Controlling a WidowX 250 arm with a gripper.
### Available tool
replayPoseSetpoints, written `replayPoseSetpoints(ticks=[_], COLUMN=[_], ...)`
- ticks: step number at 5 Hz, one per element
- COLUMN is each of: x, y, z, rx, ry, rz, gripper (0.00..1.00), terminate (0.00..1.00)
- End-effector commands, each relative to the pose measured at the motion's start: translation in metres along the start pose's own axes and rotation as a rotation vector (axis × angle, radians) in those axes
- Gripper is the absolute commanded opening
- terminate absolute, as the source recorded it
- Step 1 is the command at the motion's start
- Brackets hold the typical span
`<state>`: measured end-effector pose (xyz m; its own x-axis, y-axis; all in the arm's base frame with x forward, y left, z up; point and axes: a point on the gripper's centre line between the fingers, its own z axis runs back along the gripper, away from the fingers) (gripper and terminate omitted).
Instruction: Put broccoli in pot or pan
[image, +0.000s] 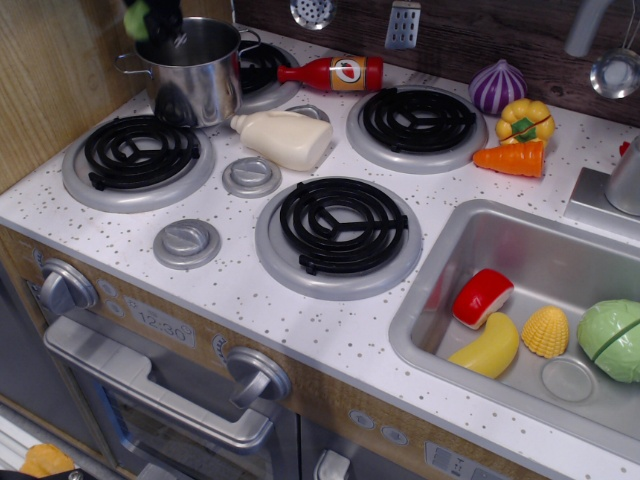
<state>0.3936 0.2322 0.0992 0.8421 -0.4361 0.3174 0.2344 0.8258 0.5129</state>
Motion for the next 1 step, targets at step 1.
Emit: replayPoseSetpoints(ticks=[1], x=[0.0088], y=[0.0223], z=[0.0068], rx=[0.042], ry=[-0.066], rz=[-0.022], gripper=[1.00], terminate=[1.00])
